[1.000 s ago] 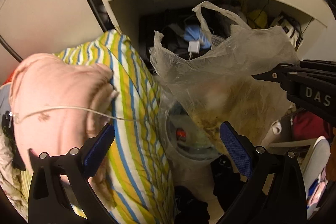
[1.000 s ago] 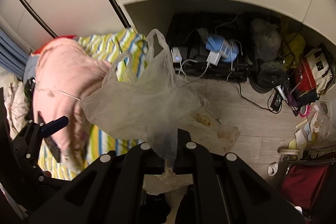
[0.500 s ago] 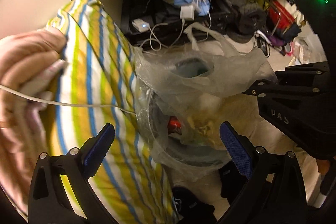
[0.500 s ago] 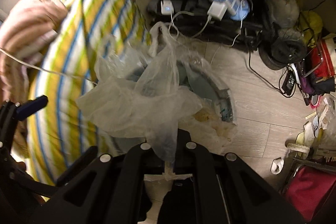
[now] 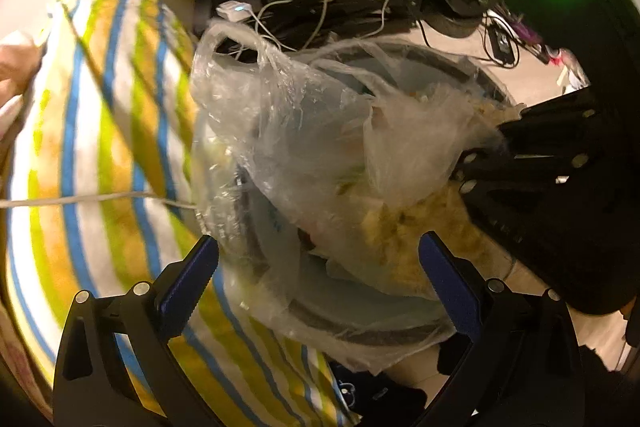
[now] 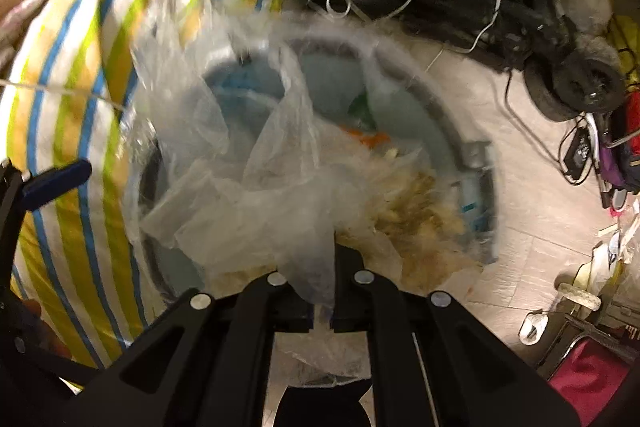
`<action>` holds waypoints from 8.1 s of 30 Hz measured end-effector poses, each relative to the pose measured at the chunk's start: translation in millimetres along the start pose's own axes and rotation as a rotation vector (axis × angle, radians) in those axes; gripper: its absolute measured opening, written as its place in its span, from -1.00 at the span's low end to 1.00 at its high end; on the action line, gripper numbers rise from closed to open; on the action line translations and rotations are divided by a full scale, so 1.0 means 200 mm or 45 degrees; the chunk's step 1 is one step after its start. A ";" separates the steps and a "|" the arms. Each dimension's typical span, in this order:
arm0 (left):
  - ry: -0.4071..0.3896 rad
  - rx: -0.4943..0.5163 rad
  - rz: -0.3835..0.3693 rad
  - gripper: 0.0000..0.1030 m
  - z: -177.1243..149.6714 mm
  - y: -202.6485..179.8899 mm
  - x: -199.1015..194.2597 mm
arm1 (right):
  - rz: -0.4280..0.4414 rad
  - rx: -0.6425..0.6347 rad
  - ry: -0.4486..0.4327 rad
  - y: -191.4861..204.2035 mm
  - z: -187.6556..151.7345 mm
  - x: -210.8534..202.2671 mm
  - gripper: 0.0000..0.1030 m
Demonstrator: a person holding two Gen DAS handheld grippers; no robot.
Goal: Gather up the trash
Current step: 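Open the right tool to drop the bag into the bin, then raise the right tool back toward the bubble wrap on the desk, then close the right tool on the clear bubble wrap, then lift the held bubble wrap with the right tool toward the bin, then lower the held bubble wrap with the right tool into the bin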
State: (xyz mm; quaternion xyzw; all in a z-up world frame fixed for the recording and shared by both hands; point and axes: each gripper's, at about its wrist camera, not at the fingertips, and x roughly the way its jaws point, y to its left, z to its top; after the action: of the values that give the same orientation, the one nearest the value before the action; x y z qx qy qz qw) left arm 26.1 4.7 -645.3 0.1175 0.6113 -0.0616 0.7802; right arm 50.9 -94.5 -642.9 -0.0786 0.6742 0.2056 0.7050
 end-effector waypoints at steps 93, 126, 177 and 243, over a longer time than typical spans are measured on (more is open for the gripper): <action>-0.839 0.070 -0.060 0.89 1.74 -0.04 -2.32 | -0.360 0.389 -1.032 -0.83 0.71 -2.86 0.86; -0.710 0.095 -0.048 0.89 2.86 -0.17 -1.88 | -0.339 0.387 -0.749 -1.61 1.72 -2.46 0.86; -0.723 0.077 -0.064 0.89 2.61 -0.14 -1.98 | -0.276 0.279 -0.878 -1.42 1.59 -2.61 -0.74; -0.499 -0.077 0.000 0.89 0.26 0.35 -1.84 | -0.098 0.136 -0.470 0.24 0.07 -1.78 -0.74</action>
State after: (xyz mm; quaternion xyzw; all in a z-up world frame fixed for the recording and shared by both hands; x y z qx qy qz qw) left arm 1.8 41.0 -269.8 0.0799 0.4493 -0.0649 0.8874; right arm 43.0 -110.5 -283.4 -0.0277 0.5399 0.1535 0.8272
